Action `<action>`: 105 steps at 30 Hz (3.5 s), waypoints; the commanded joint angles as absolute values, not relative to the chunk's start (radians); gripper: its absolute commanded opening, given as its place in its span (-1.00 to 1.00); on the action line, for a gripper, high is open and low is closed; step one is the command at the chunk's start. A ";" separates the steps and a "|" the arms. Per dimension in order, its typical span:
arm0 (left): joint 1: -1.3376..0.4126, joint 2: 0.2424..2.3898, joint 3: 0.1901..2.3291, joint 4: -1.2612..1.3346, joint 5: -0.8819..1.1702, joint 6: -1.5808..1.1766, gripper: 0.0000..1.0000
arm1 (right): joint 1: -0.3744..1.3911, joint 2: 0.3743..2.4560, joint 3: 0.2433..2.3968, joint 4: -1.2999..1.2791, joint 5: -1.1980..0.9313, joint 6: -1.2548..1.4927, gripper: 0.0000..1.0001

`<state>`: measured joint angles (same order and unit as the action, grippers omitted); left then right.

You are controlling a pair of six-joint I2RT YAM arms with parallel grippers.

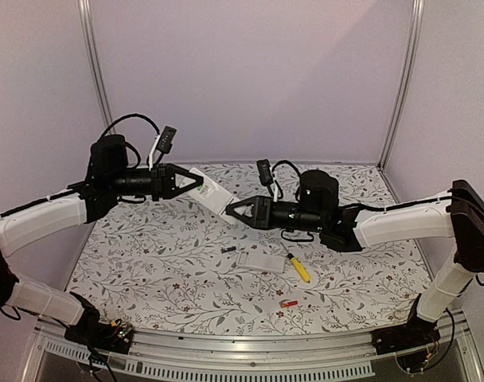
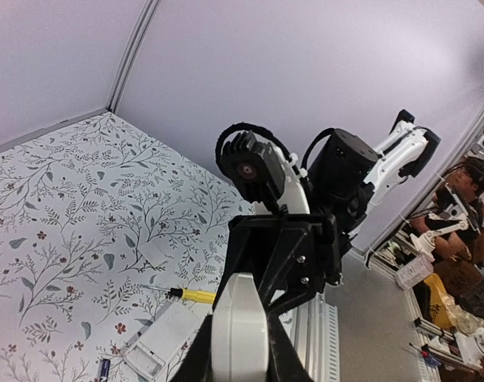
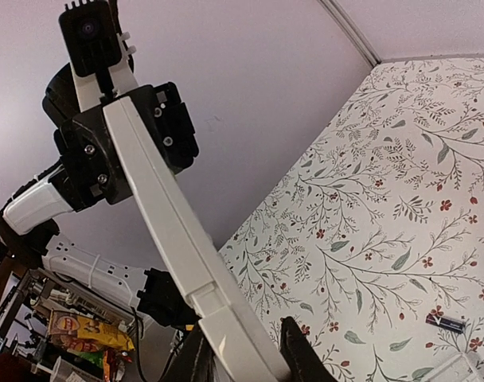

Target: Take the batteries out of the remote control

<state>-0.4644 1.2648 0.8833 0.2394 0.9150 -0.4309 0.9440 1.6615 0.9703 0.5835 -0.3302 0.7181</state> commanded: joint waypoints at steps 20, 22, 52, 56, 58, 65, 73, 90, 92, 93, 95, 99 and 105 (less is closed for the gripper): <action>-0.463 1.269 0.903 0.246 0.926 -0.430 -1.00 | 0.890 1.671 0.904 0.492 -0.257 0.783 -0.45; -0.462 1.268 0.904 0.244 0.923 -0.428 -1.00 | 0.891 1.671 0.900 0.490 -0.261 0.790 -0.44; -0.461 1.292 0.927 0.155 0.823 -0.398 -1.00 | 0.890 1.593 0.835 0.583 -0.308 0.746 -0.06; -0.467 1.286 0.928 0.135 0.779 -0.385 -1.00 | 0.890 1.591 0.869 0.513 -0.269 0.753 0.23; -0.474 1.282 0.928 0.124 0.747 -0.380 -1.00 | 0.891 1.603 0.895 0.481 -0.257 0.765 0.41; -0.502 1.263 0.923 0.073 0.590 -0.371 -1.00 | 0.908 1.660 0.981 0.417 -0.235 0.837 0.55; -0.516 1.261 0.920 0.068 0.561 -0.385 -1.00 | 0.930 1.742 1.041 0.397 -0.240 0.897 0.40; -0.529 1.255 0.922 0.061 0.554 -0.385 -1.00 | 0.941 1.828 1.108 0.382 -0.239 0.942 0.31; -0.530 1.255 0.922 0.061 0.554 -0.384 -1.00 | 0.940 1.834 1.113 0.382 -0.239 0.943 0.30; -0.531 1.256 0.922 0.061 0.553 -0.384 -1.00 | 0.941 1.837 1.117 0.382 -0.239 0.945 0.30; -0.531 1.256 0.922 0.061 0.554 -0.384 -1.00 | 0.943 1.842 1.123 0.382 -0.242 0.945 0.29; -0.533 1.259 0.923 0.060 0.554 -0.384 -1.00 | 0.943 1.852 1.133 0.383 -0.244 0.943 0.29; -0.536 1.261 0.924 0.058 0.554 -0.383 -1.00 | 0.942 1.865 1.143 0.382 -0.241 0.946 0.28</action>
